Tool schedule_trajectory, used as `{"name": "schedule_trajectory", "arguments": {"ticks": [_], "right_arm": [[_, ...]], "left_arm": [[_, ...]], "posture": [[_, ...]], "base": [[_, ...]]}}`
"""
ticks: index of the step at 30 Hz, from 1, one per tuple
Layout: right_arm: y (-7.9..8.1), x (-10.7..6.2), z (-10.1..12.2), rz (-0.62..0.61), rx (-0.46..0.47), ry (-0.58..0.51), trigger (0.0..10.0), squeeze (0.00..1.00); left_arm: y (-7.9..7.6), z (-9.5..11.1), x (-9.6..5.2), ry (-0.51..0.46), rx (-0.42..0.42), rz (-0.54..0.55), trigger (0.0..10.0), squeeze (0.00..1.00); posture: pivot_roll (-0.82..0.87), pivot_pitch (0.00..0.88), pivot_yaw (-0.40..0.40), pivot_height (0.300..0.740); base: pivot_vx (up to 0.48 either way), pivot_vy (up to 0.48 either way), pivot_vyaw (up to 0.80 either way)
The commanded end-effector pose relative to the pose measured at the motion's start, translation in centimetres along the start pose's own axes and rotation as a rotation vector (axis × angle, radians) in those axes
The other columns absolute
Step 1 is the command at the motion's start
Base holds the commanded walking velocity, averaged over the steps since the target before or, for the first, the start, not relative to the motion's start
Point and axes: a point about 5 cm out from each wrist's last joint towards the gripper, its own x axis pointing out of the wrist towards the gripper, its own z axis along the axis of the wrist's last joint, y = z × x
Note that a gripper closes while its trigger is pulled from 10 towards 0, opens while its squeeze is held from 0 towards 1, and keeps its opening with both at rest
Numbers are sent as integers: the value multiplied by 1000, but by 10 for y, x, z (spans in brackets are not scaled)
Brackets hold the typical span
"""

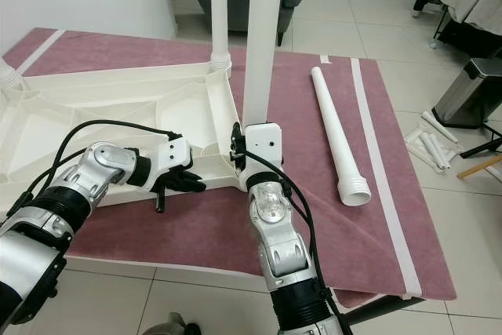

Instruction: Building children table

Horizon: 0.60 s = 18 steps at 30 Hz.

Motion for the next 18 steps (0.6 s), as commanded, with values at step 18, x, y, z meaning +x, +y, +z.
{"name": "schedule_trajectory", "arguments": {"ticks": [18], "right_arm": [[-27,-26,-64,-341,-4,355,10000,0]], "left_arm": [[12,7,-17,-53,9,85,0,0]], "posture": [[85,62,15,740]], "base": [[0,0,0]]}}
